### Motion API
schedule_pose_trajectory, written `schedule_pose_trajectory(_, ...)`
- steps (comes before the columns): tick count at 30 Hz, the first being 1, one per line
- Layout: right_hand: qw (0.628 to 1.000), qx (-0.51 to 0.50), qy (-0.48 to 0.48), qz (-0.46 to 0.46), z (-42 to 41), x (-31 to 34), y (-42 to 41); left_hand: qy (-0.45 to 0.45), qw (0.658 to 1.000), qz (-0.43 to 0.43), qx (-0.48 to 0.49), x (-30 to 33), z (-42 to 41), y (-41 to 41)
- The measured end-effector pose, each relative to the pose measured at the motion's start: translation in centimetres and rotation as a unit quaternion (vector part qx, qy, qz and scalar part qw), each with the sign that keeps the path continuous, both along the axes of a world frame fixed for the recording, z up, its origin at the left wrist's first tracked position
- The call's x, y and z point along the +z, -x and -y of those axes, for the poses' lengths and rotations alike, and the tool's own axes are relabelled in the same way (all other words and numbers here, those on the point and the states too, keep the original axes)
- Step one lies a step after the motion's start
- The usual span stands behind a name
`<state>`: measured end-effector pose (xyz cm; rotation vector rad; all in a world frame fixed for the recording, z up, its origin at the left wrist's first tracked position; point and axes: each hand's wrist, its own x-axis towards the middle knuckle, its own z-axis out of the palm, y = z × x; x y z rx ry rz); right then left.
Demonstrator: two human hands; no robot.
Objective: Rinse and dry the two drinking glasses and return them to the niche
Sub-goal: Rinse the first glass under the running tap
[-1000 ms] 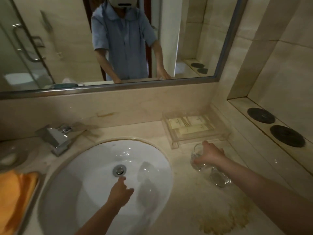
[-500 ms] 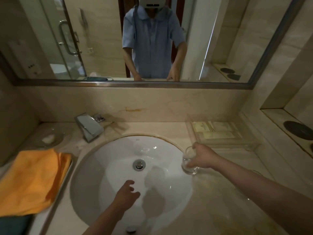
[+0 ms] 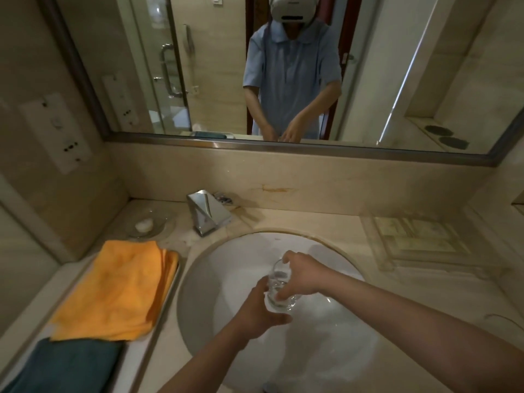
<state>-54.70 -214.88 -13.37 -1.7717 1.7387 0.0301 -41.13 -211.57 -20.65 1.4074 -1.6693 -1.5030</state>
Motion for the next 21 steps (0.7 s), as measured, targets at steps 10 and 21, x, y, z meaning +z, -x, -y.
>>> schedule_pose_trajectory(10,0.997,0.022,-0.048,0.062,3.5,0.4,-7.2,0.051,0.987,0.034,0.147,0.4,2.5,-5.2)
schedule_pose_trajectory(21,0.975,0.092,-0.189,0.075,10.1,1.8,-7.5,-0.025,0.981,-0.033,0.188,-0.4,5.5,-7.0)
